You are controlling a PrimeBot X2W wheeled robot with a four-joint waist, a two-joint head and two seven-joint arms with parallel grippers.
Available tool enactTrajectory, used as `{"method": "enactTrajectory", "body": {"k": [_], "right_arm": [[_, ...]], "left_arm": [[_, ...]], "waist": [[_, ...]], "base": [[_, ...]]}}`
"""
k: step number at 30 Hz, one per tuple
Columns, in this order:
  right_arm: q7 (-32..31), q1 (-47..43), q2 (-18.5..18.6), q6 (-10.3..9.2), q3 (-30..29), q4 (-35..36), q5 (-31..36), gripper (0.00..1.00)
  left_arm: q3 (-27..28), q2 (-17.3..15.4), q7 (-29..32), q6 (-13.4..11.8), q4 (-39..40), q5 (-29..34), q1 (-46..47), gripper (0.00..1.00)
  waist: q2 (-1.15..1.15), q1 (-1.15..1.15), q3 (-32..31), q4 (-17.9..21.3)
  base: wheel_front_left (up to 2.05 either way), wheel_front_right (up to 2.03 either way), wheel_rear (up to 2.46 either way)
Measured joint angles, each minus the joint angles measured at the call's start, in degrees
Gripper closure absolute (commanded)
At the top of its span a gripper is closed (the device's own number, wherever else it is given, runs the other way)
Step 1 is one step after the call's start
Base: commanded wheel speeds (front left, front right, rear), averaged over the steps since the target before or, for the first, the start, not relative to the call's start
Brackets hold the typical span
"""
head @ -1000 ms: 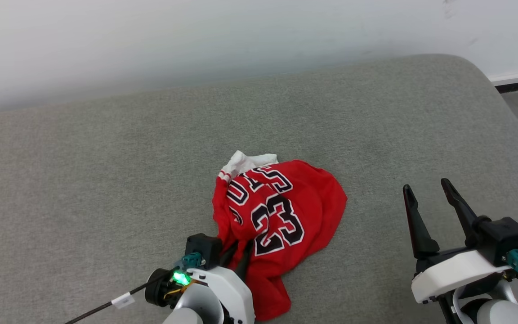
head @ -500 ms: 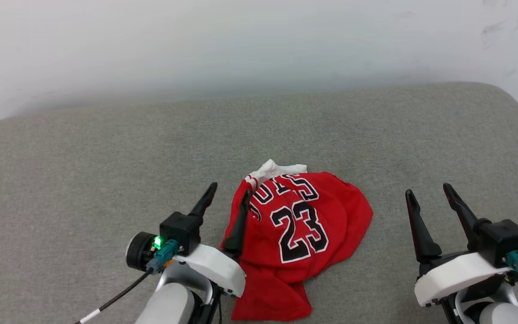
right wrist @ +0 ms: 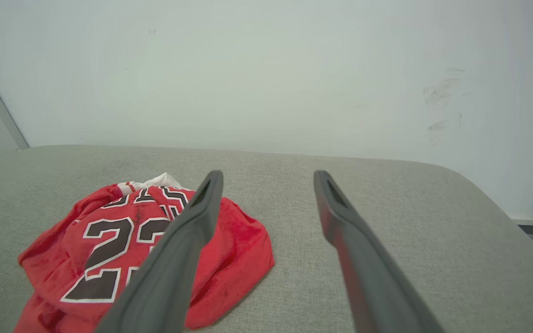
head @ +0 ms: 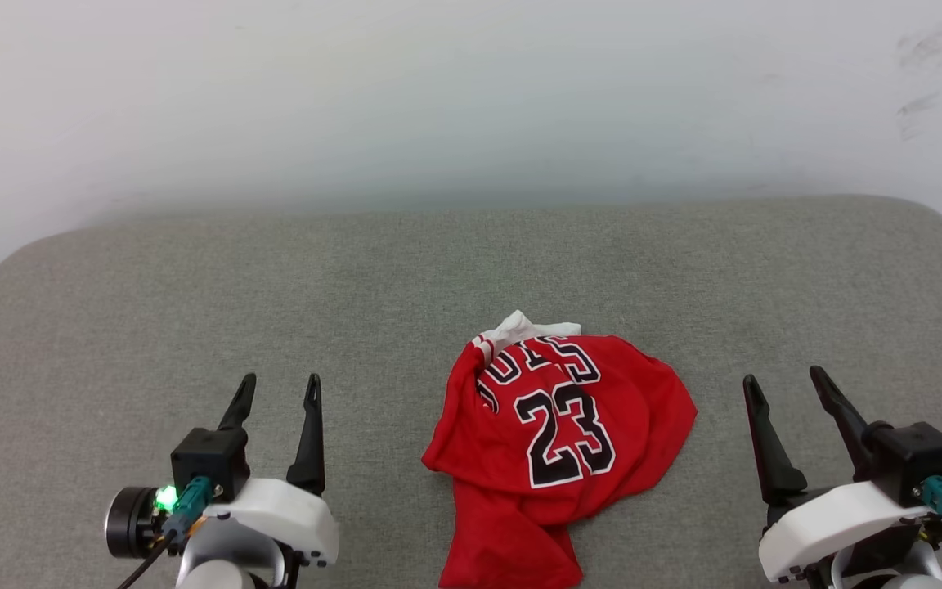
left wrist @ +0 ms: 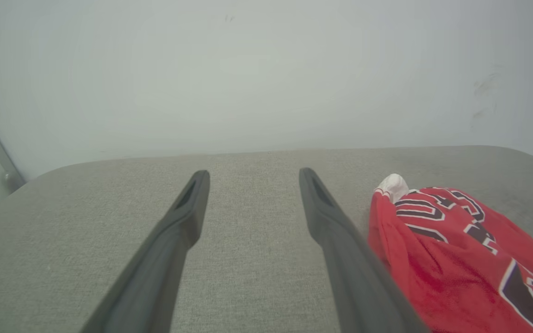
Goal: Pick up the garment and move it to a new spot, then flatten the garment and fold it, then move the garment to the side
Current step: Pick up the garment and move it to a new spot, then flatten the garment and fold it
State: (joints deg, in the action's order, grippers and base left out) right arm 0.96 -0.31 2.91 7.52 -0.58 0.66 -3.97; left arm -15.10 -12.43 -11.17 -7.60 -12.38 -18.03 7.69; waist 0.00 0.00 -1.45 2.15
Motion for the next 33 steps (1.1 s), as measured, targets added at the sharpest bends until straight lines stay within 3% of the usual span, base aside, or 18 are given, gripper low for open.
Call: {"method": "enactTrajectory", "body": {"k": [20, 27, 33], "right_arm": [[0.24, -0.89, 0.0, 0.0, 0.19, -0.78, -0.55, 0.0], [-0.05, -0.03, 0.0, 0.0, 0.83, -0.64, -0.49, 0.0], [-0.02, 1.67, 0.0, 0.0, 1.2, -0.32, -0.38, 0.0]], "left_arm": [[-0.89, -1.79, 3.3, -1.9, 5.23, 0.21, -2.63, 0.0], [-3.7, -1.89, 8.9, 3.18, 5.57, -1.03, 5.91, 0.0], [-6.59, -1.22, 20.92, 8.18, 2.98, -4.83, 15.21, 0.0]], "waist": [[0.0, 0.0, -0.09, 0.47], [0.0, 0.0, 1.25, 0.94], [0.0, 0.0, 4.37, 2.64]], "base": [[0.0, 0.0, 0.0], [0.0, 0.0, 0.0], [0.0, 0.0, 0.0]]}}
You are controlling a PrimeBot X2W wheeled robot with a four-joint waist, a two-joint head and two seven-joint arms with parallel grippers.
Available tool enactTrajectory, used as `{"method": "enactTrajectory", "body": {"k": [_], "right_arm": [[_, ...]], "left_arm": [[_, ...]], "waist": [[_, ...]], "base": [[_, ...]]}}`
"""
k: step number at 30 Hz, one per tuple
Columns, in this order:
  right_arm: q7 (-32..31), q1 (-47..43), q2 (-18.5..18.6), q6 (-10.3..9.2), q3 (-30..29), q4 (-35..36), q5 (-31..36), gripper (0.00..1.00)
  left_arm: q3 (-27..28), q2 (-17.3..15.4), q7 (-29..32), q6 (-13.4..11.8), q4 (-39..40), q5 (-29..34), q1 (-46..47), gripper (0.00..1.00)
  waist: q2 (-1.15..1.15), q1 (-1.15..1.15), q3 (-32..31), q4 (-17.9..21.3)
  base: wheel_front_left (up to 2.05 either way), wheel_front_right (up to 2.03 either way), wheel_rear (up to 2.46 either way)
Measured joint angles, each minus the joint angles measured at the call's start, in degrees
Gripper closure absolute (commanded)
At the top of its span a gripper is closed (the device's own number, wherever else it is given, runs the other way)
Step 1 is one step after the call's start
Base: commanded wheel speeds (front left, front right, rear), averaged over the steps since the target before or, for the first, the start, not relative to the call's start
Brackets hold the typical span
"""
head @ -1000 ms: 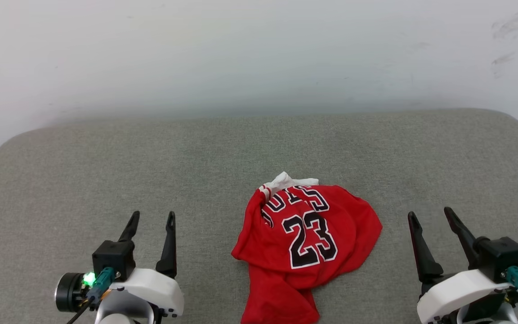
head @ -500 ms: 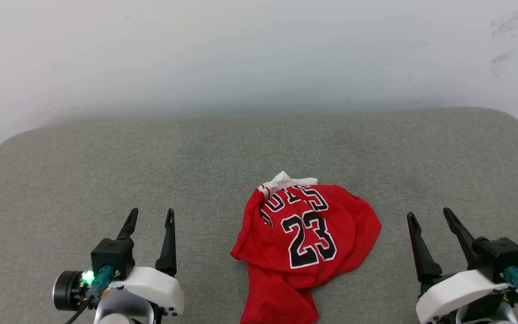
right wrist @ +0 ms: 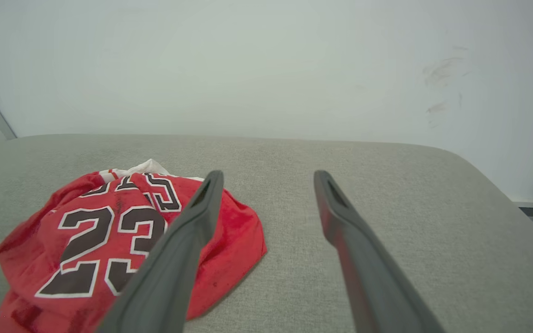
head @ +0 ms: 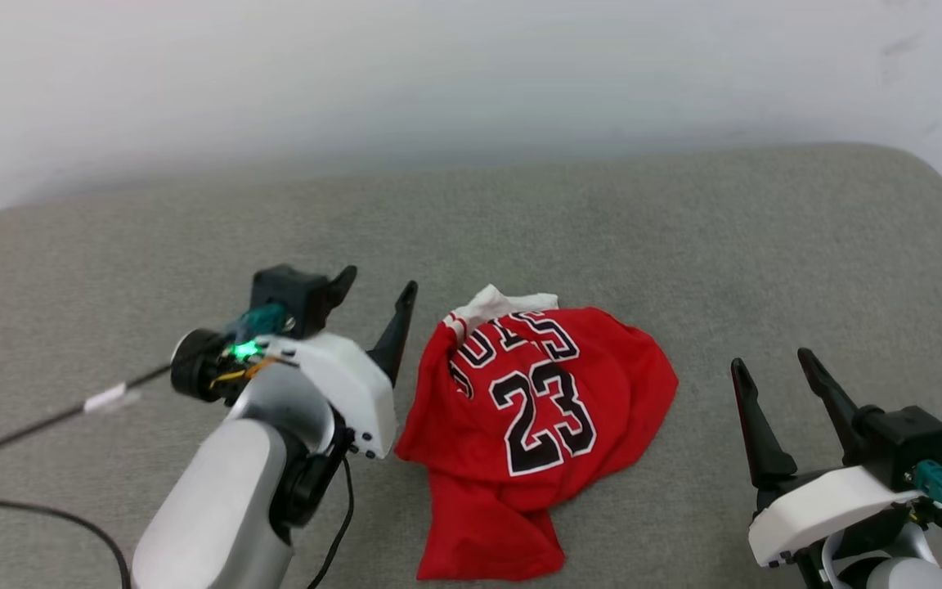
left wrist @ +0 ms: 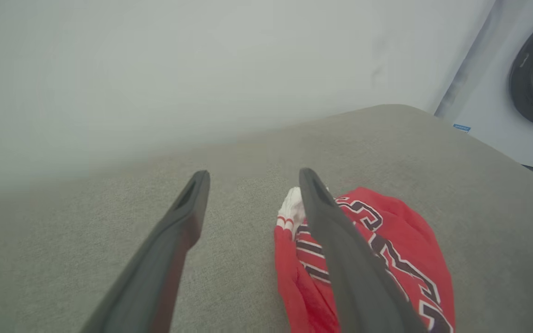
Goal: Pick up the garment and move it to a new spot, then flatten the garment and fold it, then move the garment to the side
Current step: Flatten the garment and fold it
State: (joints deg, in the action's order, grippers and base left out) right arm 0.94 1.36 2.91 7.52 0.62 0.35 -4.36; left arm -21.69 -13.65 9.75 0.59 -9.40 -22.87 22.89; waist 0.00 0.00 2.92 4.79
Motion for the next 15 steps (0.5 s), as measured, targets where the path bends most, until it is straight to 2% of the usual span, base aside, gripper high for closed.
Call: {"method": "enactTrajectory", "body": {"k": [6, 15], "right_arm": [[1.09, 1.03, 0.0, 0.0, 0.34, -1.2, -0.77, 0.0], [3.1, 3.24, 0.0, 0.0, 1.48, -4.02, -2.22, 0.0]], "left_arm": [[-3.09, -0.96, 13.23, 3.47, -4.34, -2.82, 5.12, 0.0], [-5.14, -2.69, 26.51, 4.38, -9.51, -5.72, 7.6, 0.0]], "waist": [[0.0, 0.0, 3.65, 2.87], [0.0, 0.0, 8.13, 6.65]], "base": [[0.0, 0.0, 0.0], [0.0, 0.0, 0.0]]}}
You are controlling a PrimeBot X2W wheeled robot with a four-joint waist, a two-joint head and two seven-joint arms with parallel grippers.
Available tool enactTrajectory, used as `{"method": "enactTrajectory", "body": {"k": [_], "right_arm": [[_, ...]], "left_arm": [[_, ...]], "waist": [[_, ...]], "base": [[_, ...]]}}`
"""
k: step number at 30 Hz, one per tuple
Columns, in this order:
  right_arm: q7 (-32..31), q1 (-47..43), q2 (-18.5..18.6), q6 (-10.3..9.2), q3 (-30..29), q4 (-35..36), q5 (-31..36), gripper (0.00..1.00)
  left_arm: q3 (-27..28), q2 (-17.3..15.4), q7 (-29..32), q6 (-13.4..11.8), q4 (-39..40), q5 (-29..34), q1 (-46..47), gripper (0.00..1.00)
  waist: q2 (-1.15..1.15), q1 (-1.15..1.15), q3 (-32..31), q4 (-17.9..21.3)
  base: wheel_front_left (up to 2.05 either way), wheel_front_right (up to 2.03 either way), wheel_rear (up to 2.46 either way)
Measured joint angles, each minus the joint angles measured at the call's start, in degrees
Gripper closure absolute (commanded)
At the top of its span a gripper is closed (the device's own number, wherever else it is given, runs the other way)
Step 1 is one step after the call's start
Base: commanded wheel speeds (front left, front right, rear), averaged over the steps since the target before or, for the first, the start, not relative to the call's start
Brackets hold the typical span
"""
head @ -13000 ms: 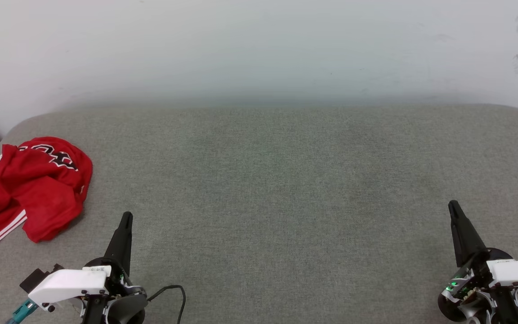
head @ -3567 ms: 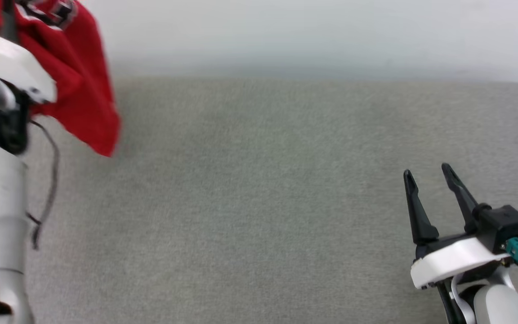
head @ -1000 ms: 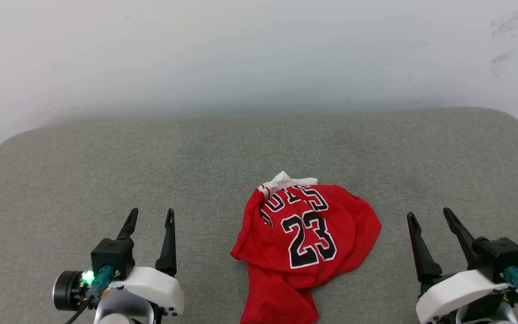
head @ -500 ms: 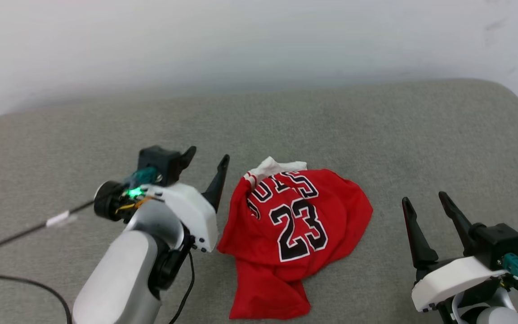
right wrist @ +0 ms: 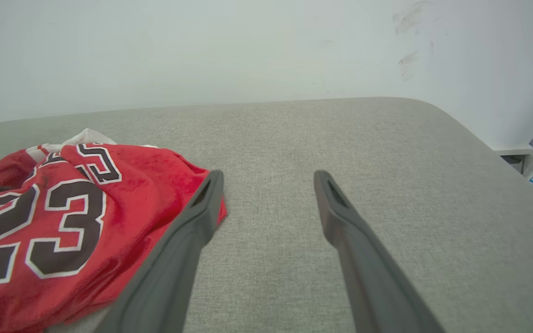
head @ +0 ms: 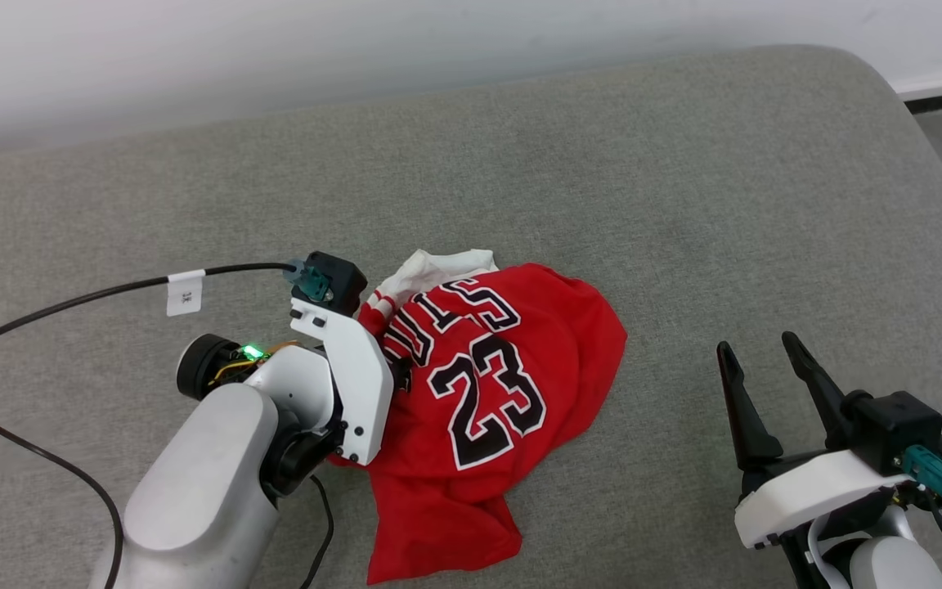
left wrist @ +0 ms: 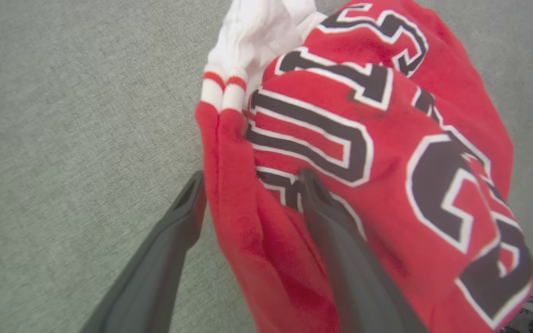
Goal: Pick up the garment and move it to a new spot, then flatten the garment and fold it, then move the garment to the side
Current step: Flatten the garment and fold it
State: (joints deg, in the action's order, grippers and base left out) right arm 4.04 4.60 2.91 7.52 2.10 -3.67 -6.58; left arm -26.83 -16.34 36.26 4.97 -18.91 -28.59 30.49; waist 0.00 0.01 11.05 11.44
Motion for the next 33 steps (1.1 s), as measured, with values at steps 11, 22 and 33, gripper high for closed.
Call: {"method": "enactTrajectory", "body": {"k": [11, 22, 33], "right_arm": [[0.45, 0.54, 0.0, 0.0, -0.41, -1.43, 0.48, 0.0], [-1.32, -0.86, 0.0, 0.0, -2.12, 0.19, 2.54, 0.0], [-3.35, -2.65, 0.0, 0.0, -2.57, 1.69, 3.05, 0.0]], "left_arm": [[1.38, -0.4, -8.48, -1.83, 2.91, 2.27, 1.99, 1.0], [8.05, -2.87, -17.17, -10.78, 12.91, 1.46, -13.05, 1.0], [10.27, 1.09, -18.67, -15.97, 10.99, -5.54, -35.03, 0.21]], "waist": [[0.0, 0.0, -0.22, -1.52], [0.0, 0.0, -3.05, -7.45], [0.0, -0.01, -6.55, -10.08]], "base": [[0.0, 0.0, 0.0], [0.0, 0.0, 0.0], [0.0, 0.0, 0.0]]}}
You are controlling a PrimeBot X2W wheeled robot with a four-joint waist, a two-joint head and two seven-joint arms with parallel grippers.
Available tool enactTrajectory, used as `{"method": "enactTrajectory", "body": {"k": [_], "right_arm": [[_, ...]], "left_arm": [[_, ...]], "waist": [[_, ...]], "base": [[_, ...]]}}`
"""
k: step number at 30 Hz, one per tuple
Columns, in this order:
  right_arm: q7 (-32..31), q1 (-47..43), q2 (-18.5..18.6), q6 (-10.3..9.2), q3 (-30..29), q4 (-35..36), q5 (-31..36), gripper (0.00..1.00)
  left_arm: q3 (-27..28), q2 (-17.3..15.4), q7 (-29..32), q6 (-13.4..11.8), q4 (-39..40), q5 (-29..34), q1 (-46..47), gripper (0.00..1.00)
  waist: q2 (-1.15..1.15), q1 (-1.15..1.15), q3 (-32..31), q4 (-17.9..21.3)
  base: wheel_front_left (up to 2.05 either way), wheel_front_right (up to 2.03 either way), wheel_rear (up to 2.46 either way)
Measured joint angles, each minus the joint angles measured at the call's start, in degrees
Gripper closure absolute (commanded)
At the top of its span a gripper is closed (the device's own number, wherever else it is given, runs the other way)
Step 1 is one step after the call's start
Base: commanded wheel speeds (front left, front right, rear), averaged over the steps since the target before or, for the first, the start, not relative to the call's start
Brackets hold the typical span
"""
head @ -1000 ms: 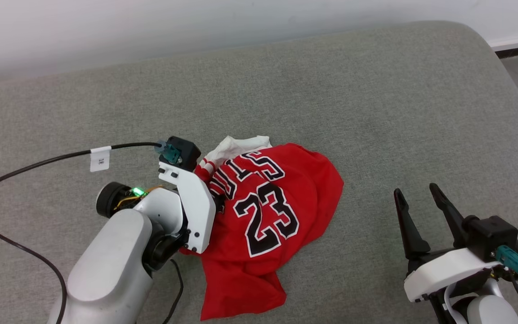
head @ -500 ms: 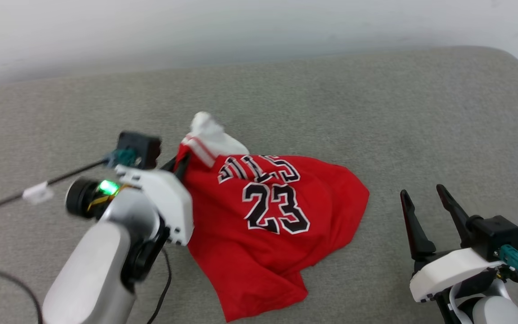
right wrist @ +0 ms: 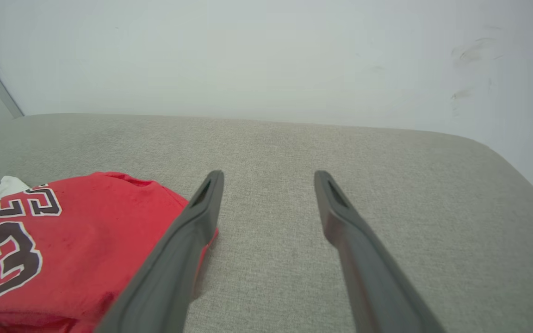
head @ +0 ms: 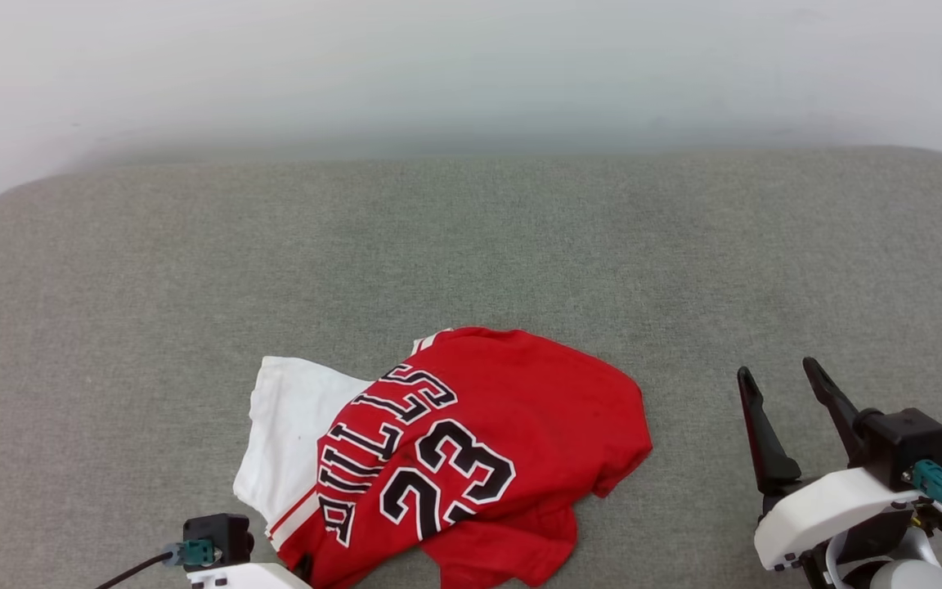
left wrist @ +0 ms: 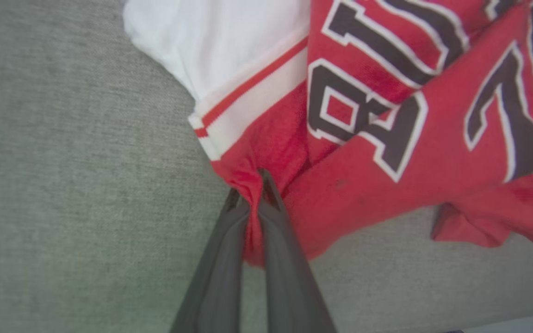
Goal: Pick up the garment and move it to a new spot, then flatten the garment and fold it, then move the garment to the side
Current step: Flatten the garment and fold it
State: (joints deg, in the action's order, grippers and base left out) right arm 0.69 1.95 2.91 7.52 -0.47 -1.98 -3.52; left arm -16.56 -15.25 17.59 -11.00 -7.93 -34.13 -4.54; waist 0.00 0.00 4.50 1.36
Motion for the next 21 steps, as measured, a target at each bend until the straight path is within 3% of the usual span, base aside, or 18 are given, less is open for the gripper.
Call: {"method": "enactTrajectory", "body": {"k": [1, 14, 21], "right_arm": [[-0.13, -0.23, 0.0, 0.0, -0.1, 0.09, 0.0, 0.0], [-1.56, -2.59, 0.0, 0.0, -0.91, 0.91, 0.57, 0.0], [-1.71, -2.62, 0.0, 0.0, -0.84, 1.01, 0.54, 0.0]], "left_arm": [[-0.1, 0.09, -0.41, 0.21, -0.05, 0.09, 0.07, 0.0], [0.25, -2.99, -17.91, 0.68, 4.92, 9.98, 7.01, 0.0], [-1.04, -2.25, -23.79, -0.2, 6.62, 13.25, 7.86, 0.0]], "waist": [[0.0, 0.0, -0.29, -0.11], [0.0, 0.0, -4.99, 0.49], [0.0, 0.0, -5.44, 1.14]], "base": [[0.0, 0.0, 0.0], [0.0, 0.0, 0.0], [0.0, 0.0, 0.0]]}}
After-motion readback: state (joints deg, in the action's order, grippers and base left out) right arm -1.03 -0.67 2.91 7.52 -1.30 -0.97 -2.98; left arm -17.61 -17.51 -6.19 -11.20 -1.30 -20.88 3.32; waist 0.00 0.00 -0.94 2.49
